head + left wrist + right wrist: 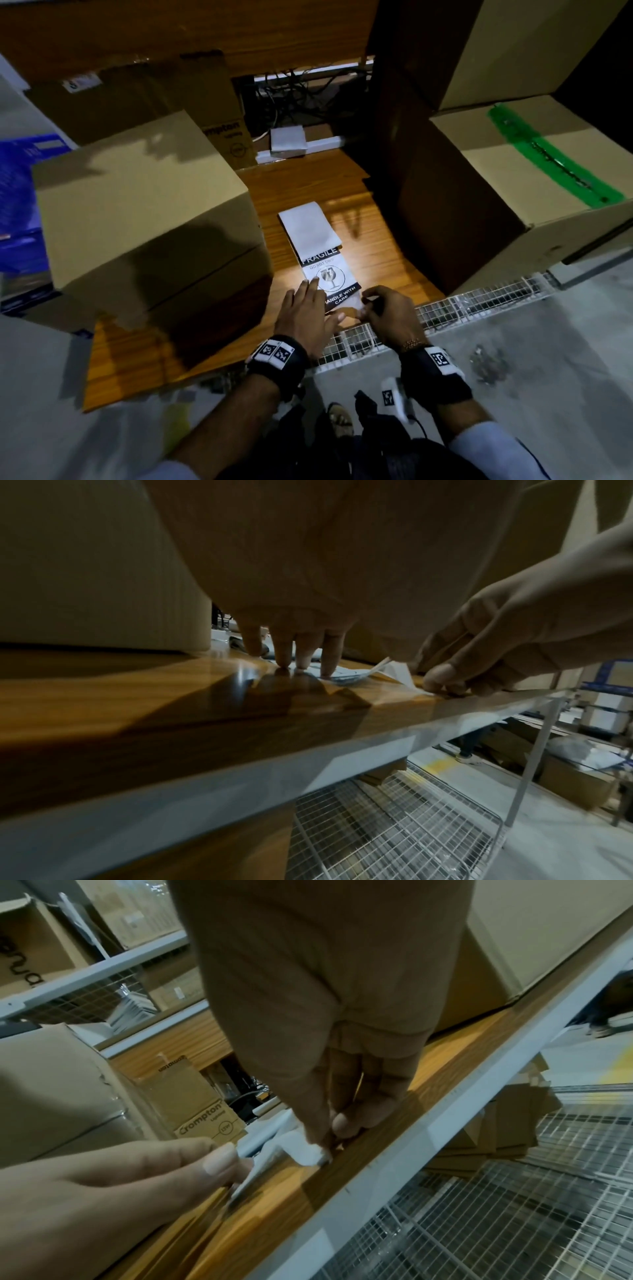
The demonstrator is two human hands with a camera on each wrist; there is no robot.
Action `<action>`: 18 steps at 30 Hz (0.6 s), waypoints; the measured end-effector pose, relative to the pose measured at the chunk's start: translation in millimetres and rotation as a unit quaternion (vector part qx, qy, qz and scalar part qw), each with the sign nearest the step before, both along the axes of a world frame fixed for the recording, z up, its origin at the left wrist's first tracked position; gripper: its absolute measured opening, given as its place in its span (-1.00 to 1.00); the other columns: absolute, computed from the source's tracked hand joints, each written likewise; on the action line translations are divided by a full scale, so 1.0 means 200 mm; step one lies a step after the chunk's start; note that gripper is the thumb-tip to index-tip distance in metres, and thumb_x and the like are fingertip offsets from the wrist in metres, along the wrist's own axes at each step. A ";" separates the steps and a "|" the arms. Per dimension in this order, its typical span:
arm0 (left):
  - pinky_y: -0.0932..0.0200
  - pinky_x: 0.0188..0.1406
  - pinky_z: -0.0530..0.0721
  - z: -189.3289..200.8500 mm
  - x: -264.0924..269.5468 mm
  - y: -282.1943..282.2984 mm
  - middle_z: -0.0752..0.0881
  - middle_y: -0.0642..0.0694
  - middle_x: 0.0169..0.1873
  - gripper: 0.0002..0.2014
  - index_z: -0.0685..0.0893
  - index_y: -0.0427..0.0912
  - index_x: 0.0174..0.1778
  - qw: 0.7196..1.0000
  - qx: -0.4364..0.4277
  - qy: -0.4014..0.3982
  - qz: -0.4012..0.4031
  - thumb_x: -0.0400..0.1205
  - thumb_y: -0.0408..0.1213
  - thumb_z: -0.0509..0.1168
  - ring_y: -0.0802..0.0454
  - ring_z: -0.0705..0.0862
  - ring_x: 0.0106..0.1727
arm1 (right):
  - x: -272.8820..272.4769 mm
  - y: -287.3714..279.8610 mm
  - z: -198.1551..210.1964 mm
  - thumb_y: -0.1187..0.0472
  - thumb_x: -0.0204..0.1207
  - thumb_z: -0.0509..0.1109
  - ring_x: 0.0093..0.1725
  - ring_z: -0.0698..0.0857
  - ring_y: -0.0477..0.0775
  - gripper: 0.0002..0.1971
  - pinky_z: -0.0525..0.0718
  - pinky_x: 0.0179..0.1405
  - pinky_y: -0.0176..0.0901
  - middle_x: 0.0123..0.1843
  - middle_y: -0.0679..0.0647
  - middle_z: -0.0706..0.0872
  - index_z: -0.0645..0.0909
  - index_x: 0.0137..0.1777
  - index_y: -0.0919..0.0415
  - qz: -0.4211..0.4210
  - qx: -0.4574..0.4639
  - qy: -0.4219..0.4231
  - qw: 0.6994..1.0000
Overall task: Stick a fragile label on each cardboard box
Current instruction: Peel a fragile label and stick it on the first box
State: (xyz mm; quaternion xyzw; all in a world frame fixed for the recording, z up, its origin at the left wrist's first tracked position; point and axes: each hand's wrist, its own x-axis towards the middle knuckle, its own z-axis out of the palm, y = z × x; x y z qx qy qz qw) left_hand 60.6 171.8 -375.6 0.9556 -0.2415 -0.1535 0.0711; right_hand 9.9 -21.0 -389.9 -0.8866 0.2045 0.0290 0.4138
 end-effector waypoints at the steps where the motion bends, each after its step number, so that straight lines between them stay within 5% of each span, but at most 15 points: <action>1: -0.22 0.75 0.10 -0.01 0.00 0.00 0.17 -0.11 0.79 -0.34 0.39 -0.08 0.65 1.000 0.002 -0.012 0.008 0.77 0.30 -0.04 -0.13 0.10 0.78 | 0.01 0.00 0.00 0.31 0.63 0.51 -0.20 0.85 -0.20 -0.76 0.88 -0.11 -0.02 -0.15 -0.02 0.90 0.73 0.24 0.07 0.002 0.010 0.003 1.000; 5: -0.19 0.71 0.22 -0.03 0.00 0.02 0.26 -0.14 0.74 -0.35 0.16 0.10 0.79 0.999 0.004 -0.051 0.003 0.79 0.24 0.03 -0.16 0.22 0.72 | 0.03 -0.04 0.00 0.29 0.63 0.49 -0.01 0.82 -0.06 -0.70 0.88 0.03 0.10 0.09 0.02 0.84 0.70 0.33 0.03 0.008 -0.036 -0.040 0.999; 8: -0.16 0.71 0.23 -0.03 0.00 0.04 0.26 -0.15 0.72 -0.42 0.32 0.16 0.74 0.999 -0.007 -0.054 0.004 0.78 0.23 0.08 -0.18 0.23 0.69 | 0.05 -0.05 0.01 0.31 0.62 0.50 0.11 0.76 -0.03 -0.64 0.83 0.17 0.03 0.21 0.04 0.69 0.71 0.38 0.02 0.063 -0.089 -0.049 0.993; 13: -0.14 0.67 0.31 -0.03 0.01 0.04 0.29 -0.16 0.71 -0.43 0.52 0.08 0.60 0.998 -0.020 -0.054 0.030 0.73 0.28 0.15 -0.18 0.28 0.67 | 0.05 -0.02 0.02 0.23 0.59 0.58 -0.09 0.71 -0.14 -0.68 0.83 0.05 -0.06 0.23 -0.05 0.60 0.76 0.31 -0.04 0.168 -0.127 -0.045 0.976; 18: -0.14 0.71 0.26 -0.05 0.00 0.02 0.21 -0.15 0.74 -0.40 0.51 0.07 0.56 0.997 -0.035 -0.056 0.051 0.68 0.30 0.25 -0.18 0.19 0.72 | 0.04 0.02 0.03 0.22 0.56 0.61 -0.06 0.79 0.00 -0.70 0.84 0.04 -0.09 0.33 -0.04 0.57 0.79 0.27 0.04 0.219 -0.157 -0.057 0.961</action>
